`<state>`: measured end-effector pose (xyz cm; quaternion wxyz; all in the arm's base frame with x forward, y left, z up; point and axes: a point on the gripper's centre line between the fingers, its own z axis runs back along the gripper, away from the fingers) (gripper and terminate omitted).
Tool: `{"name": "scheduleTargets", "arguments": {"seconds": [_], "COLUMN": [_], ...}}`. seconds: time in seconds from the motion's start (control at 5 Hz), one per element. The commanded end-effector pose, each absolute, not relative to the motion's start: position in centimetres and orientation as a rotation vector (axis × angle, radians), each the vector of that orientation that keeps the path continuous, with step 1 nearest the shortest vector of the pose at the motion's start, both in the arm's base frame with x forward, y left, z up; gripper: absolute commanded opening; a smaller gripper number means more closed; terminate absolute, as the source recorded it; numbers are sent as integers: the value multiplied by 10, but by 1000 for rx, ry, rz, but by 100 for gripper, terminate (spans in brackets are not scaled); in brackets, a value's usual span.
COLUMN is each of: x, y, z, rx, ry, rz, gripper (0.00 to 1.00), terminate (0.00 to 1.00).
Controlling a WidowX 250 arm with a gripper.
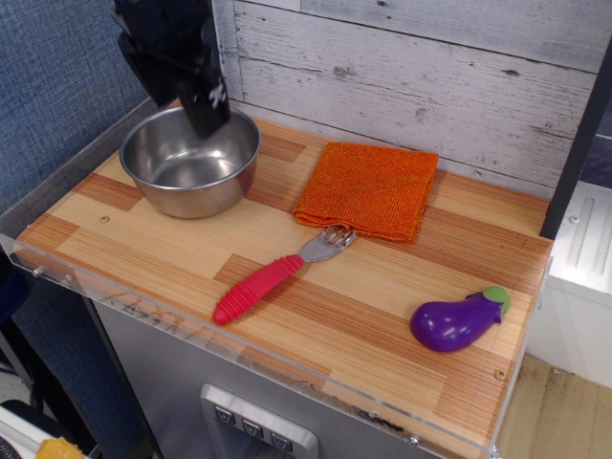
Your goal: Put the spatula on the edge of the orange cloth.
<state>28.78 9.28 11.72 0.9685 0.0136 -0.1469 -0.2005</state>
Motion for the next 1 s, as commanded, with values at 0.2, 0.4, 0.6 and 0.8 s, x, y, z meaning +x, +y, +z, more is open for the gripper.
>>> {"name": "scheduleTargets", "arguments": {"seconds": [0.2,0.4,0.6,0.8], "x": [244,240,236,232], "y": [71,65,54,46], "z": [68,45,22,11], "rx": [-18,-47,-69,-87], "ry": [-200,-193,-177,-161], "rz": [-631,-641,-665,-665], "gripper": [100,100,100,100], "terminate": [0,0,0,0]}}
